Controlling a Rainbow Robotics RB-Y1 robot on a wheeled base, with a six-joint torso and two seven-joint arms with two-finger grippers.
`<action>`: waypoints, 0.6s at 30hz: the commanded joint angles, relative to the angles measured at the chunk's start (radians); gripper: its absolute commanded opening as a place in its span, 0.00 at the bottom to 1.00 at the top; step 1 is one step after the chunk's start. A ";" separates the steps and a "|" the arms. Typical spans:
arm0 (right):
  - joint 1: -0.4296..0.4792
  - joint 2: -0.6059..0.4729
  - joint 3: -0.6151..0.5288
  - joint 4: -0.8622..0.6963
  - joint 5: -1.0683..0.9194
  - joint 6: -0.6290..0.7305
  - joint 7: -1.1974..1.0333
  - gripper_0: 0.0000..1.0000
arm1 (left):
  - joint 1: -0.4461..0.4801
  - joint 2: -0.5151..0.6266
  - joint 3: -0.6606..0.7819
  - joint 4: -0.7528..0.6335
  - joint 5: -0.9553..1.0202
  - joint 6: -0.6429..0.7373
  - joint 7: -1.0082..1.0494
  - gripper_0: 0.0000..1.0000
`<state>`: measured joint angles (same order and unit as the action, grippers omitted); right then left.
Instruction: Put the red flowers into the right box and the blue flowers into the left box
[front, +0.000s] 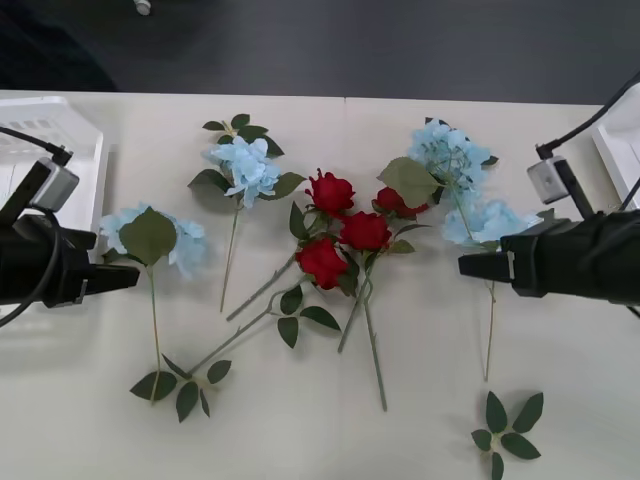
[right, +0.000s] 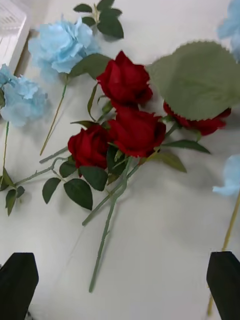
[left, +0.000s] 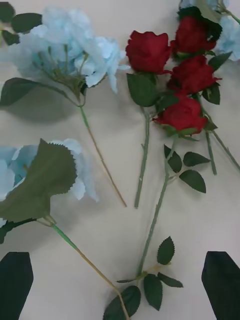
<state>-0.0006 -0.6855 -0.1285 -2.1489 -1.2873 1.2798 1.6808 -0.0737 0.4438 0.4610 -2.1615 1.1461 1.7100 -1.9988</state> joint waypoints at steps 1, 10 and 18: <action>0.027 0.127 -0.042 -0.003 0.071 0.055 -0.033 1.00 | -0.012 0.027 -0.007 -0.050 -0.025 -0.001 0.118 1.00; 0.039 0.227 -0.099 0.000 0.250 0.187 -0.135 1.00 | -0.011 0.029 -0.018 -0.080 -0.141 0.000 0.324 1.00; 0.042 0.208 -0.097 -0.003 0.327 0.177 -0.329 1.00 | 0.006 0.029 -0.041 -0.080 -0.243 -0.001 0.468 1.00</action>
<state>0.0312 -0.4608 -0.2157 -2.1344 -0.9892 1.4697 1.4036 -0.0736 0.4438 0.4290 -2.2097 0.9241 1.7100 -1.6083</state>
